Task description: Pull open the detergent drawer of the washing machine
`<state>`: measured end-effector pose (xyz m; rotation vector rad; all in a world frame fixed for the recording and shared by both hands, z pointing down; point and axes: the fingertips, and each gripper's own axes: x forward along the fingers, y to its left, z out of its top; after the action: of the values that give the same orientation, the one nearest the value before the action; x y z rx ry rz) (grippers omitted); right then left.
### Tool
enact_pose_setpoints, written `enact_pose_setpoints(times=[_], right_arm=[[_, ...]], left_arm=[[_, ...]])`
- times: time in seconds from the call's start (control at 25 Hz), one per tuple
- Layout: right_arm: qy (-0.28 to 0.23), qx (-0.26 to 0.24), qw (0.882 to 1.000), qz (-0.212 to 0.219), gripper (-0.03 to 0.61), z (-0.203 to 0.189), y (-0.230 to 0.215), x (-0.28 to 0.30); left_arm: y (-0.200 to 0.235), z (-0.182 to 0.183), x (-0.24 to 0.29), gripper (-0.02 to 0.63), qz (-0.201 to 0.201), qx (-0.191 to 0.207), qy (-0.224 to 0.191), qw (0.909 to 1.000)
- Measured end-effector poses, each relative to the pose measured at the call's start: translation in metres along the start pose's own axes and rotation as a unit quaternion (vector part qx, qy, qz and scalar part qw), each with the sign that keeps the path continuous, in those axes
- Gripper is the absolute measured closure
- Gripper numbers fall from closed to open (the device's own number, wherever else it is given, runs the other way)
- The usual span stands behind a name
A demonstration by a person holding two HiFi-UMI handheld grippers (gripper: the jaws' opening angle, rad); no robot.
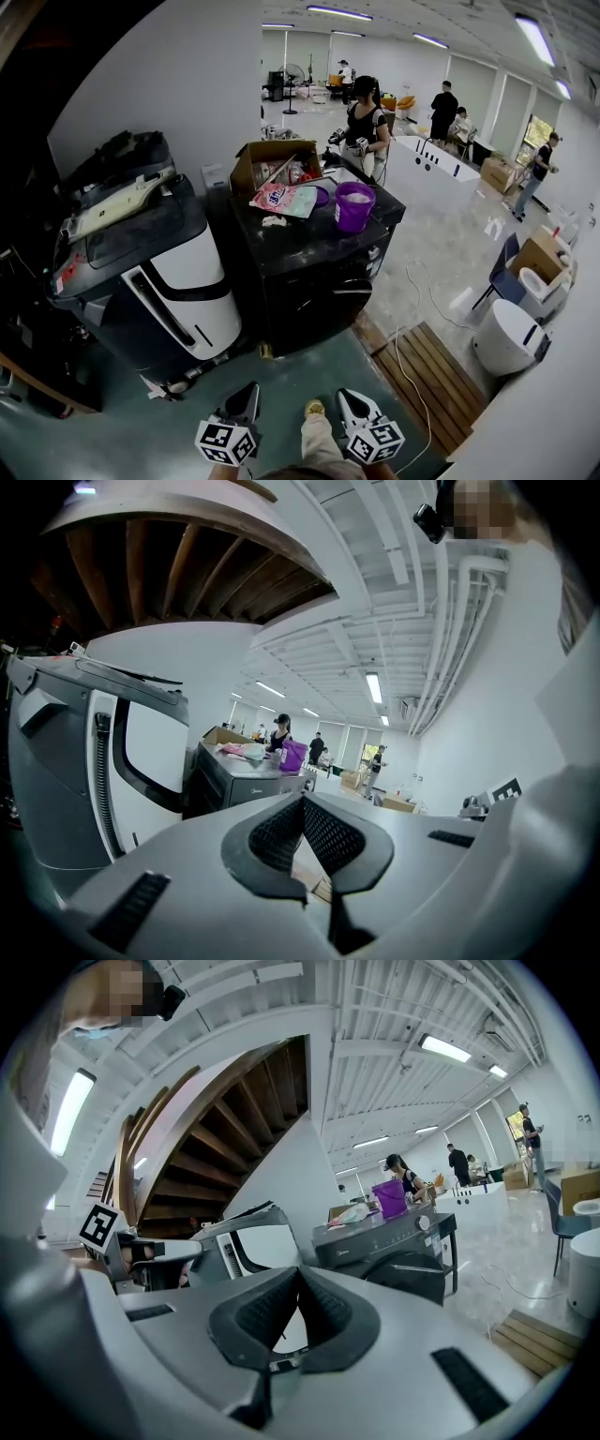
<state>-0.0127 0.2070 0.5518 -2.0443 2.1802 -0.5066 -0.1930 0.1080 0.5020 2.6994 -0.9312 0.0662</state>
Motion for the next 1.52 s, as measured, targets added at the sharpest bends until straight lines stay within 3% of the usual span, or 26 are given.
enact_pose_setpoints(times=[0.44, 1.12, 1.52], right_arm=[[0.007, 0.011, 1.000, 0.016, 0.586, 0.024, -0.045, 0.069], [0.012, 0.021, 0.997, 0.079, 0.584, 0.091, -0.125, 0.196], [0.024, 0.032, 0.994, 0.097, 0.585, 0.101, -0.158, 0.234]], left_arm=[[0.021, 0.016, 0.080, 0.594, 0.006, 0.000, 0.005, 1.0000], [0.057, 0.066, 0.213, 0.594, 0.053, -0.003, -0.007, 0.9986], [0.069, 0.073, 0.251, 0.594, 0.076, -0.004, -0.011, 0.9971]])
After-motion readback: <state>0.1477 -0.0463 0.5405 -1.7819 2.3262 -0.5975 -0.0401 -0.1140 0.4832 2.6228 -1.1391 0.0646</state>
